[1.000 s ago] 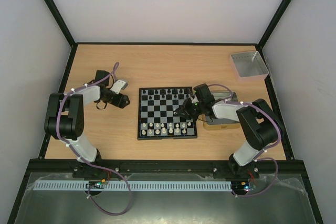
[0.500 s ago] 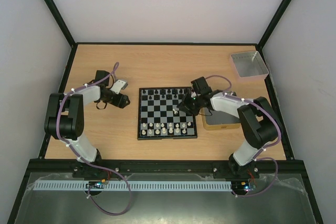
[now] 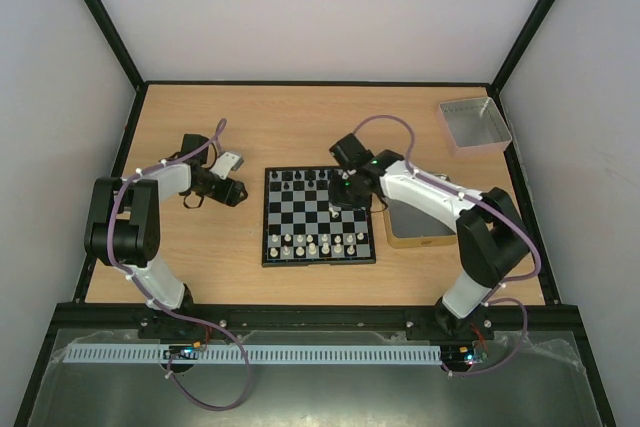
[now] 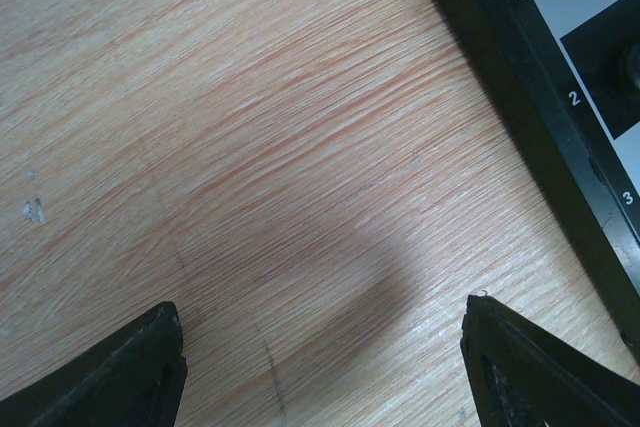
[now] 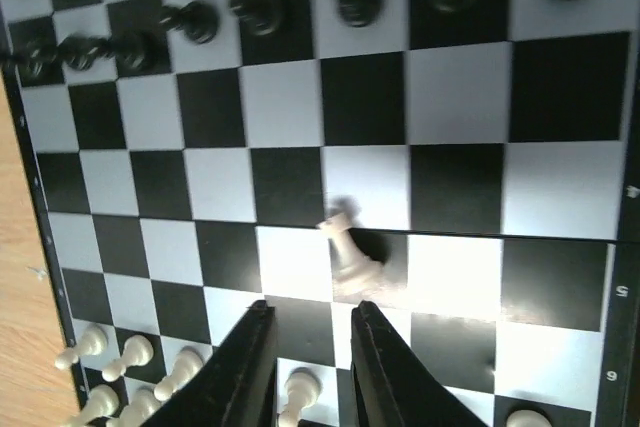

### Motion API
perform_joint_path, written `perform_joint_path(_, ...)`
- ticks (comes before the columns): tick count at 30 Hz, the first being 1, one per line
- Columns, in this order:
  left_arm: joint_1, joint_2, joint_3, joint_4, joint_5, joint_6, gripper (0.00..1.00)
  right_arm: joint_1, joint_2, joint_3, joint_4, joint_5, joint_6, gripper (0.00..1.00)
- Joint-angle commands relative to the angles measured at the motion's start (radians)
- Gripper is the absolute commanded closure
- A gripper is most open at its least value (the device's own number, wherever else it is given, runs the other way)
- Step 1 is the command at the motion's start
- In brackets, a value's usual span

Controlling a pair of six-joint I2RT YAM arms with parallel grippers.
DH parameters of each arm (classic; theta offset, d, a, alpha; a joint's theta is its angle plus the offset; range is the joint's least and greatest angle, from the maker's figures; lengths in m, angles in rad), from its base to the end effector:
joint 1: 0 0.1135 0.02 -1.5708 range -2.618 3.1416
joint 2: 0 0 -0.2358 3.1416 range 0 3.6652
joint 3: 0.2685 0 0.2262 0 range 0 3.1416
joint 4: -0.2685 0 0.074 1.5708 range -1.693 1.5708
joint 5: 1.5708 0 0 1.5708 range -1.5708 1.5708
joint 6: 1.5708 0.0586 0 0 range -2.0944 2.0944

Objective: Set up the chess pieces on the board
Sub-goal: Place the chess piece on the chessboard.

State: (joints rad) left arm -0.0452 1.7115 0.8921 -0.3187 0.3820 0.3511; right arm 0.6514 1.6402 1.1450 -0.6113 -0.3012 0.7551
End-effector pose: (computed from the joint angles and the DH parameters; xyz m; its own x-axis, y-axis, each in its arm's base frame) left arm 0.2983 -0.0354 0.1120 -0.7835 0.3549 -0.5101 0.4979 0.8497 -0.1736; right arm 0.2399 0.2048 0.1817 -0.9870 0.0705 -0.1443 -0.0112 0.8659 0.5001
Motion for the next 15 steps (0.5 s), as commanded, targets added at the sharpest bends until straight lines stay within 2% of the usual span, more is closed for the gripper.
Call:
perform_joint_path(1, 0.005, 0.072, -0.057, -0.113, -0.048, -0.015, 0.24, 0.047, 0.065, 0.076, -0.178, 0.185, -0.115, 0.8)
perform_joint_path(15, 0.005, 0.062, -0.06, -0.114, -0.038, -0.008, 0.24, 0.051, 0.175, 0.16, -0.203, 0.226, -0.179, 0.8)
